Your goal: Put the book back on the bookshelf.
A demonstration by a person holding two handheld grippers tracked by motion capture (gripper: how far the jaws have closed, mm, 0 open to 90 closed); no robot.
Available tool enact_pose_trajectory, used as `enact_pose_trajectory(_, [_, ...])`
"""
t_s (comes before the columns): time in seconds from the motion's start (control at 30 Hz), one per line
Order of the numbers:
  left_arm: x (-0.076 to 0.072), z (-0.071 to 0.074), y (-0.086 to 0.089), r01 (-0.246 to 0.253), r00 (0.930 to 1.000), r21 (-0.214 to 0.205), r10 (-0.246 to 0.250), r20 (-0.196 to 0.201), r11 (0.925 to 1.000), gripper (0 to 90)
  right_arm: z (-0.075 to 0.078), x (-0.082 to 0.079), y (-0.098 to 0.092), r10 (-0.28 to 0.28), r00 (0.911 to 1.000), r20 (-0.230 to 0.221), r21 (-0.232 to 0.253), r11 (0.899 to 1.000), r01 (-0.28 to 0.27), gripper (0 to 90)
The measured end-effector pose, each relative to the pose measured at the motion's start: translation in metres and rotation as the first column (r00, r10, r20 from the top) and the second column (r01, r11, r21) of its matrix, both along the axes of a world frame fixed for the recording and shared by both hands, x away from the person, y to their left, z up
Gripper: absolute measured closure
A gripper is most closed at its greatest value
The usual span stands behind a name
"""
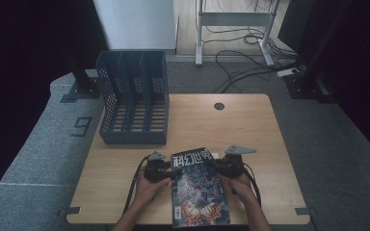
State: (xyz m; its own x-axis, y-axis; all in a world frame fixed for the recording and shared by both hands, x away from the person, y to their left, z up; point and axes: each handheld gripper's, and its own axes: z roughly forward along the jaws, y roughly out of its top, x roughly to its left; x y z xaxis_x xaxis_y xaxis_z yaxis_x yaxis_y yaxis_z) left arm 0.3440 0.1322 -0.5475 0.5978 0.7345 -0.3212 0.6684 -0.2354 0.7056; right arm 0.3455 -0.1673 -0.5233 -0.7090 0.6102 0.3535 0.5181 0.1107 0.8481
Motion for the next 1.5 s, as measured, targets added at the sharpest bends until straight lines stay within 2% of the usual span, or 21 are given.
enact_pose_trajectory(0.33, [0.002, -0.002, 0.000, 0.003, 1.0000, -0.034, -0.003, 0.000, 0.9994, 32.0, 0.007, -0.006, -0.004, 0.018, 0.9996, 0.021, 0.036, 0.999, -0.018, 83.4])
enact_pose_trajectory(0.43, [0.003, -0.001, 0.001, -0.005, 0.9998, -0.035, 0.006, 0.017, 0.9994, 32.4, 0.008, -0.008, -0.004, 0.029, 0.9993, 0.023, 0.037, 0.999, -0.029, 83.4])
enact_pose_trajectory(0.53, [0.005, 0.001, 0.006, -0.018, 0.9998, -0.066, 0.018, 0.012, 0.9977, 35.2, 0.007, -0.008, -0.004, 0.038, 0.9992, 0.016, 0.050, 0.998, -0.039, 83.3])
enact_pose_trajectory(0.8, [0.008, 0.000, 0.007, -0.002, 0.9999, -0.070, 0.001, -0.011, 0.9975, 34.8, 0.009, -0.011, -0.002, 0.060, 0.9976, 0.035, 0.068, 0.996, -0.062, 83.3])
enact_pose_trajectory(0.83, [0.009, -0.001, 0.007, 0.006, 0.9997, -0.078, -0.007, -0.022, 0.9969, 34.5, 0.009, -0.011, -0.002, 0.060, 0.9975, 0.037, 0.072, 0.995, -0.063, 83.3])
enact_pose_trajectory(0.9, [0.010, -0.003, 0.008, 0.022, 0.9981, -0.125, -0.029, -0.054, 0.9919, 33.1, 0.010, -0.012, -0.004, 0.062, 0.9975, 0.036, 0.093, 0.994, -0.065, 83.3])
enact_pose_trajectory(0.93, [0.010, -0.002, 0.007, 0.026, 0.9982, -0.120, -0.032, -0.050, 0.9924, 33.0, 0.011, -0.012, -0.004, 0.062, 0.9973, 0.038, 0.097, 0.993, -0.066, 83.3])
enact_pose_trajectory(1.1, [0.009, -0.001, 0.007, 0.028, 0.9987, -0.113, -0.033, -0.038, 0.9931, 35.5, 0.010, -0.012, -0.004, 0.064, 0.9973, 0.036, 0.088, 0.994, -0.067, 83.2])
enact_pose_trajectory(1.2, [0.008, 0.002, 0.009, 0.018, 0.9993, -0.119, -0.022, -0.031, 0.9927, 41.0, 0.010, -0.012, -0.005, 0.062, 0.9974, 0.038, 0.079, 0.995, -0.065, 83.2])
enact_pose_trajectory(1.3, [0.007, 0.004, 0.010, 0.013, 0.9996, -0.099, -0.015, -0.022, 0.9950, 52.3, 0.007, -0.011, -0.003, 0.040, 0.9990, 0.018, 0.008, 0.999, -0.040, 83.1])
enact_pose_trajectory(1.4, [0.005, 0.007, 0.010, 0.017, 0.9998, -0.073, -0.017, -0.011, 0.9972, 57.6, 0.004, -0.011, 0.002, 0.037, 0.9993, 0.011, -0.041, 0.999, -0.036, 83.1])
enact_pose_trajectory(1.47, [0.005, 0.007, 0.010, 0.016, 0.9998, -0.077, -0.017, -0.012, 0.9969, 59.3, 0.004, -0.012, 0.003, 0.040, 0.9990, 0.019, -0.046, 0.998, -0.039, 83.1])
enact_pose_trajectory(1.5, [0.005, 0.007, 0.010, 0.023, 0.9993, -0.105, -0.026, -0.028, 0.9942, 59.6, 0.004, -0.013, 0.004, 0.042, 0.9989, 0.023, -0.042, 0.998, -0.041, 83.1])
